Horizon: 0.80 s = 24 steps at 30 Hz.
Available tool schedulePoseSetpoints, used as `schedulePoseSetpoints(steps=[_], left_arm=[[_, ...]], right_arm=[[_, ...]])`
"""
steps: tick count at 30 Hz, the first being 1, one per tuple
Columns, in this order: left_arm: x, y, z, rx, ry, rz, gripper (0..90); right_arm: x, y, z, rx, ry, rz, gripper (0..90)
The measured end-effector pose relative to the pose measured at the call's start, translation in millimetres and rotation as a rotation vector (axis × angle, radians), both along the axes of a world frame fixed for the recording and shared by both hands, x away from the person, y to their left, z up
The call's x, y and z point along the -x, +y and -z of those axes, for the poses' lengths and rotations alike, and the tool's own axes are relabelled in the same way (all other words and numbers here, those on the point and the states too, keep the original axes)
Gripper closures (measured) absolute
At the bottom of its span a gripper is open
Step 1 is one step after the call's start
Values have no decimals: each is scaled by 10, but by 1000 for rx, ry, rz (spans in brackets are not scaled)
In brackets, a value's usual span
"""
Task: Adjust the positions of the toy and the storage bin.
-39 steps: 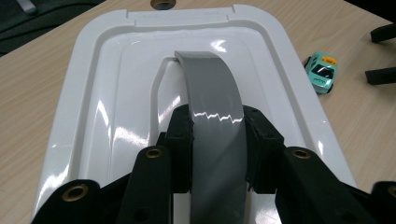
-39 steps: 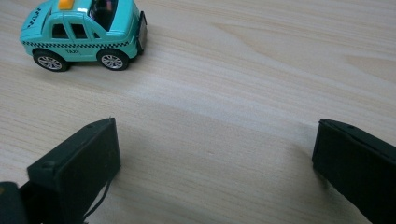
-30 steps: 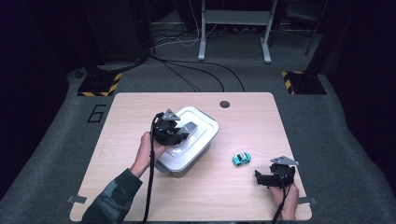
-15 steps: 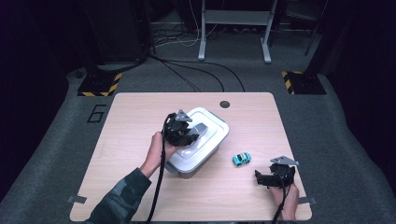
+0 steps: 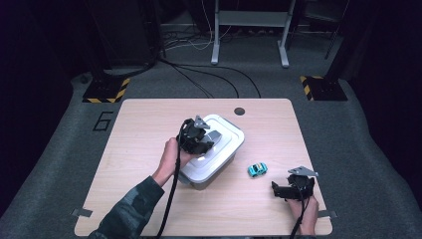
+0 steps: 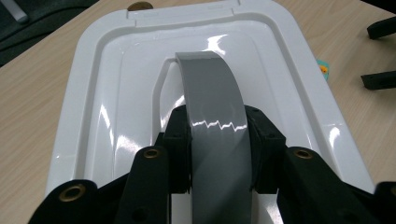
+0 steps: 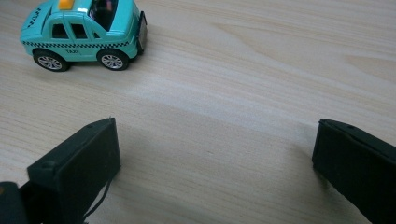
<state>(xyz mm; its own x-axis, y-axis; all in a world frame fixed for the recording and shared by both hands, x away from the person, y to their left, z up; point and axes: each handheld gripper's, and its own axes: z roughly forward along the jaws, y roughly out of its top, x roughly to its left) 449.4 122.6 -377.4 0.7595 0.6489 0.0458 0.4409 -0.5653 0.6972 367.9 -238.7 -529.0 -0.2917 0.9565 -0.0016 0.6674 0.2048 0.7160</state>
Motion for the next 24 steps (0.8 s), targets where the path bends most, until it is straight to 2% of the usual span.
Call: schedulePoseSetpoints(steps=[7,13,14,24], left_arm=[[12,30,-46,26,-16,13,668],[55,77,-177,42,-43,22,668],[66,117,-235,55,-51,18,668],[94,373,-440,76,-86,-15,669]], right_arm=[[-2,-3,0,1,-1,-3,3],[-2,-3,0,1,-1,-3,3],[-2,-3,0,2,-2,-3,3],[-3,2,0,-4,-2,3,3]])
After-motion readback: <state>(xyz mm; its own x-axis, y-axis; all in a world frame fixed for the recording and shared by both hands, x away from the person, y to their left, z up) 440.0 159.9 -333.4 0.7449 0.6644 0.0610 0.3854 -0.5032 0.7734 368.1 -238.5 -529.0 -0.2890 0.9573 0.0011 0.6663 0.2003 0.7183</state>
